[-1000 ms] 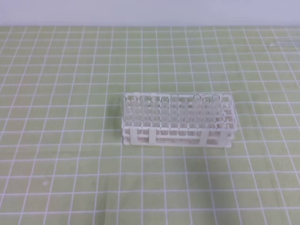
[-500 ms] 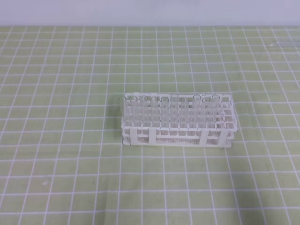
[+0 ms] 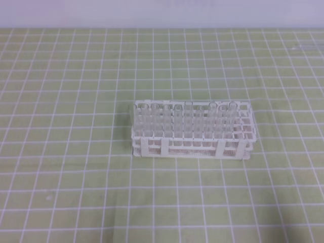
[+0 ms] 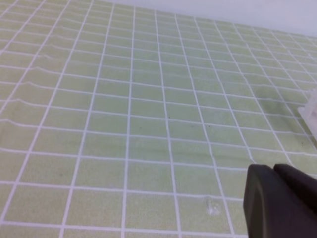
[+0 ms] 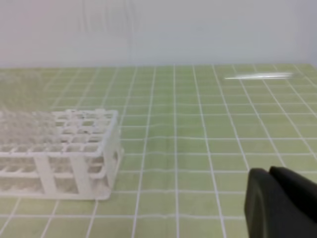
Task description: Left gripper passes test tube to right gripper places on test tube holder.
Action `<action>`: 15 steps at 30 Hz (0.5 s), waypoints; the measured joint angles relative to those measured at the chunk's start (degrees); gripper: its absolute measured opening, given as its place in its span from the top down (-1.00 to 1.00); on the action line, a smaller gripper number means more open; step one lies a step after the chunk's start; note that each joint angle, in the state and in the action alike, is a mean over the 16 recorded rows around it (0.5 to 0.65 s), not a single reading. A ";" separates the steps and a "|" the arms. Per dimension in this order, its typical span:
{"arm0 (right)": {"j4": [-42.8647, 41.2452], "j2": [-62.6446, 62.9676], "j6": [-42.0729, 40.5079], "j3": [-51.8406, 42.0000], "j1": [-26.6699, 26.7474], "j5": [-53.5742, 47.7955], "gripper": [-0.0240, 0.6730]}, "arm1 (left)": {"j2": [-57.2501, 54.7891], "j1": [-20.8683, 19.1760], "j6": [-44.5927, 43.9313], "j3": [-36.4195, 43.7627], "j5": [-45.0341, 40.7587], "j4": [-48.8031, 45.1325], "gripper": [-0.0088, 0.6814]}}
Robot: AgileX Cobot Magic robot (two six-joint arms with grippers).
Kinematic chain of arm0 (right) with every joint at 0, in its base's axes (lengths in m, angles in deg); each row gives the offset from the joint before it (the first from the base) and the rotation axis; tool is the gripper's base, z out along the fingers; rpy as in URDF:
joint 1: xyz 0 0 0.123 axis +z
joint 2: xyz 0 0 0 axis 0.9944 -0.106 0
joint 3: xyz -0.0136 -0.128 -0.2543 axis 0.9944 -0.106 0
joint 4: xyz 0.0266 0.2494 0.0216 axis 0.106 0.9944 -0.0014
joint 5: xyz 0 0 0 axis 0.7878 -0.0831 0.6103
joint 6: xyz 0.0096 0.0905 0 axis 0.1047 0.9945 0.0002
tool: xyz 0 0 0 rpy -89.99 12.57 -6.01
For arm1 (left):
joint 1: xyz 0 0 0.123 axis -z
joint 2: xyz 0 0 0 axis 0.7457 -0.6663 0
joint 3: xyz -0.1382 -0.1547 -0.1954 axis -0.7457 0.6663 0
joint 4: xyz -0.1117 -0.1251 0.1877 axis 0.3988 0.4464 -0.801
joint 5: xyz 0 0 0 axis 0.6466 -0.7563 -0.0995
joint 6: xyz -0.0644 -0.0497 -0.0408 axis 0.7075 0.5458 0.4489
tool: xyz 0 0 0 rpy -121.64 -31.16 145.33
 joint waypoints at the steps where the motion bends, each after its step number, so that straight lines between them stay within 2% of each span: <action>1: -1.59 0.12 1.85 -0.13 0.00 -0.78 0.98 | -0.01 0.01 0.00 0.00 -0.01 0.00 0.98; 5: -4.35 0.56 5.28 -0.60 0.00 -2.49 0.98 | 0.08 0.03 -0.01 0.04 0.04 0.00 0.98; 15: -4.50 2.43 5.15 -0.62 -0.20 -5.26 0.98 | 0.49 0.10 -0.02 0.16 0.12 0.01 0.98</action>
